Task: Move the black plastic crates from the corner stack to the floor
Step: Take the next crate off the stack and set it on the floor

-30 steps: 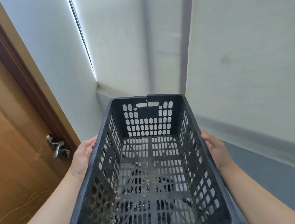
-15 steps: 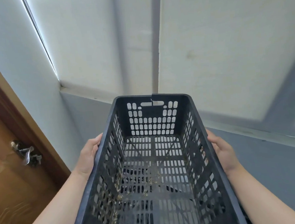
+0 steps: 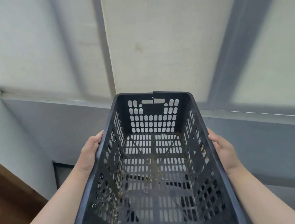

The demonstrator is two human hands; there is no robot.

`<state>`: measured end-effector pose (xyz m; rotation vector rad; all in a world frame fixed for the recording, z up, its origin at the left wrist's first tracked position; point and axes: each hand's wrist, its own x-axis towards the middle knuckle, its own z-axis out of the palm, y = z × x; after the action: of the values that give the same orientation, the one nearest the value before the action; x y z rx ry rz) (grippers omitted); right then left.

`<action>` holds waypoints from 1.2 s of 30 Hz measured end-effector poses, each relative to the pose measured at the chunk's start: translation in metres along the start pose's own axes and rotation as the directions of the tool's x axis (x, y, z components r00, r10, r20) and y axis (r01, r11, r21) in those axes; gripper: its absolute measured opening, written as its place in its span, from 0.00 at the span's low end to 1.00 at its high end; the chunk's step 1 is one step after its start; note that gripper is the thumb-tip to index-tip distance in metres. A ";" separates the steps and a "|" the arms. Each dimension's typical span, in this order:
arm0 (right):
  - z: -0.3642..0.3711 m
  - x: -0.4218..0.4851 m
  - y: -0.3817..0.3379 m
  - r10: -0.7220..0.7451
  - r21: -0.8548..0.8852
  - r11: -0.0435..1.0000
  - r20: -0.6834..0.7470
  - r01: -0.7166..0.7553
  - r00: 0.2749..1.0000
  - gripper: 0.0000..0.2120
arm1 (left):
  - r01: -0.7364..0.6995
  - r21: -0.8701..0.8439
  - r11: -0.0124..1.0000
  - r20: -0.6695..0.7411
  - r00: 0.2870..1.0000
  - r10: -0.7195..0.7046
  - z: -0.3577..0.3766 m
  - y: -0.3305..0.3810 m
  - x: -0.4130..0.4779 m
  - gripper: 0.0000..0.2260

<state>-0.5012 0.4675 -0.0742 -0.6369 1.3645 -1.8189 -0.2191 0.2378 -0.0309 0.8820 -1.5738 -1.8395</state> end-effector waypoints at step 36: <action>-0.331 -0.107 -0.072 -0.010 -0.112 0.994 -0.246 -0.018 0.969 0.21 | 0.043 0.019 0.999 0.259 0.965 -0.047 0.327 -0.074 0.001 0.18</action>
<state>-0.7107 0.7530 -0.1013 -0.4768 1.6413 -1.8749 -0.4743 0.4515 -0.0729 0.7100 -1.7361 -2.0465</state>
